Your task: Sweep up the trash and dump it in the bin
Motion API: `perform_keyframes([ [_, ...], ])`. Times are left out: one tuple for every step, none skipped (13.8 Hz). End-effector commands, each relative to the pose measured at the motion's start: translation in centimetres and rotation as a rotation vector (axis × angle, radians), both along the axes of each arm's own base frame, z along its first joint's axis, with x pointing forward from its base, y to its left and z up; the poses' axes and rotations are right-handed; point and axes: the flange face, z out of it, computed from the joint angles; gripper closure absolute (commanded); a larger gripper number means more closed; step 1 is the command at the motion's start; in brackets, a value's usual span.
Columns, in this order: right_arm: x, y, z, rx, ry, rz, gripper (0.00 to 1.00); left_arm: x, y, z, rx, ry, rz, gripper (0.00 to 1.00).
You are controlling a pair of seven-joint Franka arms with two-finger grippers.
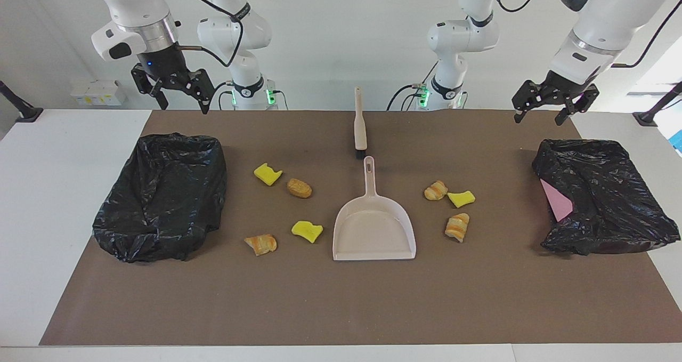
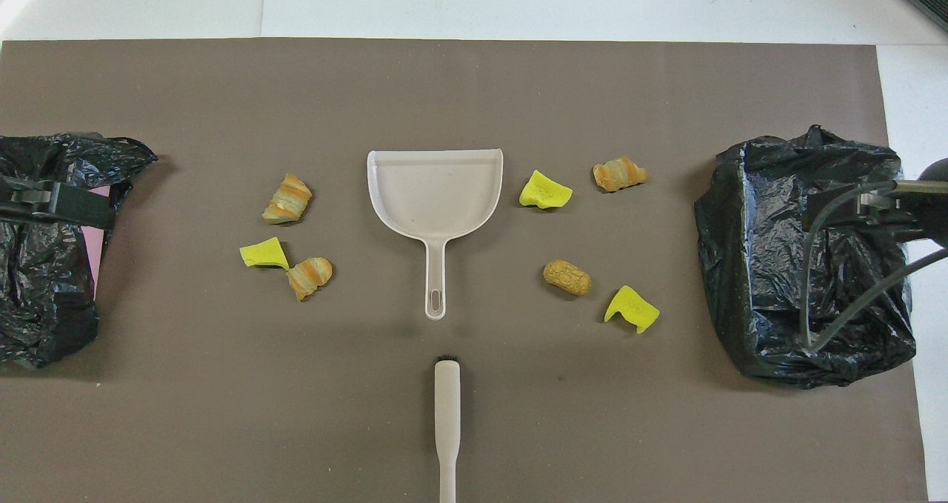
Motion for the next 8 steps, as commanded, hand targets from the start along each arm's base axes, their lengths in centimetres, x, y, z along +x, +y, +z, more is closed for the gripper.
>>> perform_keyframes([
  [0.13,0.00,0.48,0.006,0.002,0.034,0.00,-1.57,0.24,0.09,0.016,0.026,-0.017,0.00],
  [0.03,0.00,0.50,0.005,0.002,0.035,0.00,-1.57,0.23,0.14,0.016,0.022,-0.017,0.00],
  [0.03,0.02,0.43,0.007,0.004,0.034,0.00,-1.40,0.23,0.13,0.015,0.019,-0.016,0.00],
  [-0.02,-0.06,0.44,0.007,0.004,0.031,0.00,-1.30,0.23,0.16,0.015,0.014,-0.019,0.00],
  [-0.09,0.02,0.51,0.007,0.004,0.032,0.00,-1.30,0.23,0.09,0.015,0.015,-0.026,0.00],
  [-0.09,0.02,0.51,0.007,0.004,0.032,0.00,-1.38,0.23,0.08,0.015,0.019,-0.026,0.00],
  [-0.10,0.02,0.49,0.007,0.005,0.032,0.00,-1.43,0.23,0.08,0.015,0.019,-0.028,0.00],
  [-0.10,0.02,0.49,0.007,0.005,0.032,0.00,-1.48,0.23,0.02,0.015,0.020,-0.028,0.00],
])
